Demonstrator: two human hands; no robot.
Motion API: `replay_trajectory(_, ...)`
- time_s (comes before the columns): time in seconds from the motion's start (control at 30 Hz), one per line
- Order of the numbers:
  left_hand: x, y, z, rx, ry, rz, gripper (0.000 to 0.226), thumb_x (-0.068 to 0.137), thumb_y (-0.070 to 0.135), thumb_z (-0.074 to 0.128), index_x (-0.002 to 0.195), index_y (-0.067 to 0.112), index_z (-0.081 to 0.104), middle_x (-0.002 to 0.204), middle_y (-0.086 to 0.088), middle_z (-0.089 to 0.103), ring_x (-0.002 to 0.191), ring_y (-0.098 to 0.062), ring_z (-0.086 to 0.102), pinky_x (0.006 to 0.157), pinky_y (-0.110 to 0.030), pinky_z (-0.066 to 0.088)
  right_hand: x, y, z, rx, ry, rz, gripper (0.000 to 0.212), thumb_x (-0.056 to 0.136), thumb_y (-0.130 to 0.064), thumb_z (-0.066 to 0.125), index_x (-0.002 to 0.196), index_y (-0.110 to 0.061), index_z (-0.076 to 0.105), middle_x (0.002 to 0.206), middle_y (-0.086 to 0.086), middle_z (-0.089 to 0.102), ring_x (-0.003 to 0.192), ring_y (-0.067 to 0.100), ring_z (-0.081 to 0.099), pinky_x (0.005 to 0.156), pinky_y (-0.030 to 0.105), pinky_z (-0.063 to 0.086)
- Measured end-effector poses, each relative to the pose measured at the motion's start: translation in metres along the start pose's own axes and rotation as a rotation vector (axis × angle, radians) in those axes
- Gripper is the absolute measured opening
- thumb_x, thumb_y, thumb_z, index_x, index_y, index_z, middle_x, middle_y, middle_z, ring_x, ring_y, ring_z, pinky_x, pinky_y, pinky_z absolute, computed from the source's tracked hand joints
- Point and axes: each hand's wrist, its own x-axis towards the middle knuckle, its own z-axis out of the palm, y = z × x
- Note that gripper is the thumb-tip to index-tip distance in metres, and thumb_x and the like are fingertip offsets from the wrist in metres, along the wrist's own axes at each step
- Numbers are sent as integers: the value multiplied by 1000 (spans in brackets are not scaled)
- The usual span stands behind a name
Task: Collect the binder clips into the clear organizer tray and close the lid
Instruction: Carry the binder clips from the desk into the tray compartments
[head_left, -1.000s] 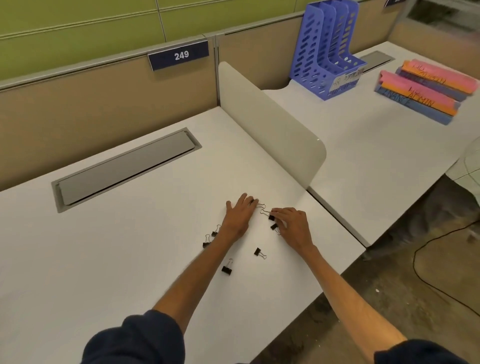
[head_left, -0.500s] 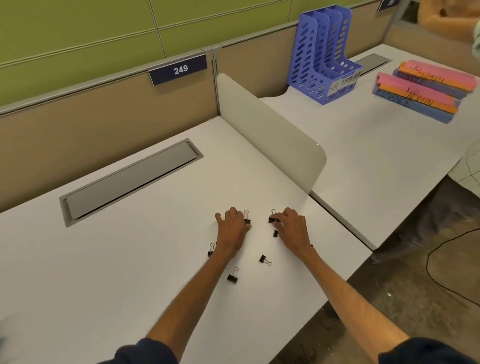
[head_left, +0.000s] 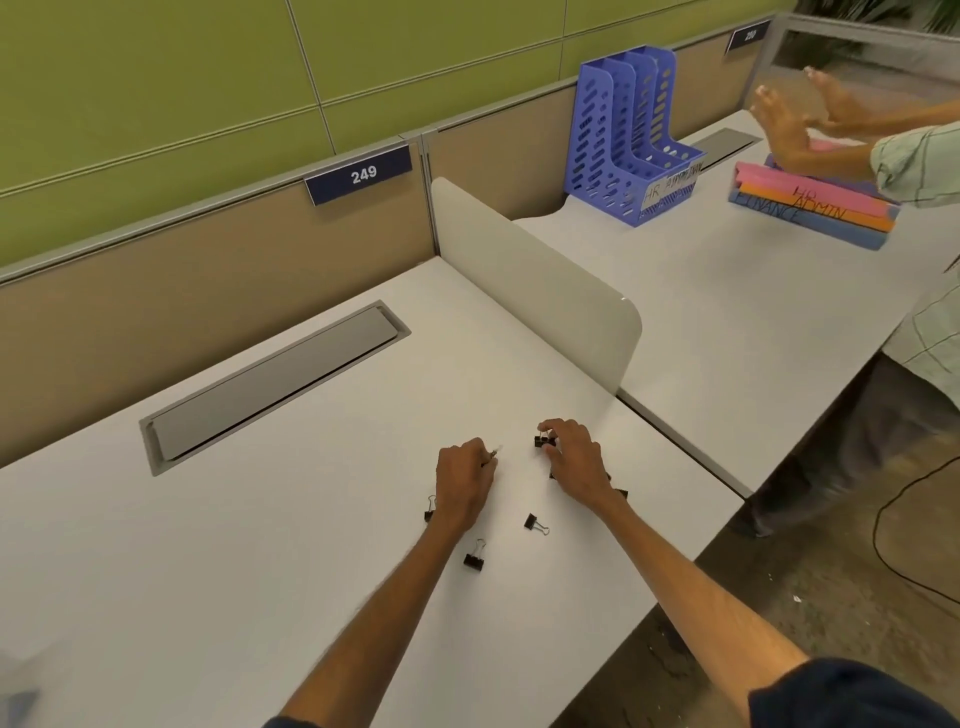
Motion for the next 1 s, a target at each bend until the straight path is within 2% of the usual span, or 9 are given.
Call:
replay_trajectory(0.07, -3, -1, -3, -127, 10, -61, 23, 81, 14, 66, 65, 11, 49, 58, 1, 57, 59, -21, 54, 58, -34, 40, -4, -5, 6, 44, 38, -26, 32, 92, -10, 51, 119, -28, 55, 111, -1, 56, 110, 21, 49, 90, 43, 42)
replay_trajectory(0.23, -14, -6, -23, -295, 28, -98, 11, 83, 12, 60, 74, 18, 56, 66, 3, 68, 62, -7, 63, 63, -6, 35, -11, -27, 16, 134, 77, -132, 30, 92, -11, 52, 116, -29, 57, 107, -7, 55, 100, 14, 50, 87, 40, 47)
replay_trajectory(0.27, -15, -10, -27, -307, 32, -111, 12, 84, 10, 57, 75, 18, 59, 70, 5, 69, 65, -7, 65, 67, -7, 35, -12, -32, 18, 147, 70, -150, 30, 92, -11, 52, 116, -29, 57, 108, -7, 55, 99, 13, 51, 87, 39, 48)
replay_trajectory(0.4, -22, -36, -43, -352, 42, -215, 19, 84, 12, 56, 89, 20, 73, 83, 5, 75, 85, -10, 69, 89, -32, 50, -23, -57, 30, 187, 28, -196, 28, 94, -11, 52, 117, -26, 57, 110, -8, 52, 88, 11, 55, 82, 29, 46)
replay_trajectory(0.47, -29, -49, -54, -376, 35, -237, 25, 80, 18, 55, 96, 19, 74, 85, 3, 75, 86, -11, 70, 91, -37, 53, -29, -69, 39, 207, 20, -212, 26, 95, -11, 52, 116, -25, 56, 111, -7, 52, 90, 9, 54, 80, 25, 43)
replay_trajectory(0.7, -69, -79, -101, -458, 52, -291, 29, 69, 17, 80, 98, 17, 73, 74, 4, 71, 72, -4, 67, 77, -20, 51, -48, -115, 74, 247, -42, -289, 22, 95, -15, 53, 114, -26, 55, 113, -6, 55, 93, -3, 52, 78, 18, 41)
replay_trajectory(0.83, -86, -103, -119, -446, 98, -274, 24, 72, 10, 76, 97, 12, 74, 82, 4, 74, 81, -5, 70, 88, -31, 54, -59, -145, 94, 292, -51, -334, 22, 94, -8, 53, 113, -19, 57, 114, -3, 55, 92, -3, 53, 74, 9, 41)
replay_trajectory(0.93, -97, -119, -130, -425, 153, -287, 24, 79, 13, 72, 103, 11, 72, 88, 4, 74, 86, -7, 69, 91, -33, 52, -67, -163, 108, 298, -57, -389, 26, 95, -5, 51, 116, -18, 59, 115, -3, 52, 98, -8, 54, 84, 15, 41)
replay_trajectory(1.0, -104, -128, -138, -419, 183, -308, 30, 84, 16, 69, 113, 10, 69, 90, 3, 74, 84, -10, 69, 93, -33, 50, -69, -172, 117, 268, -100, -409, 31, 98, -7, 48, 124, -20, 57, 115, -4, 49, 100, -4, 55, 86, 19, 43)
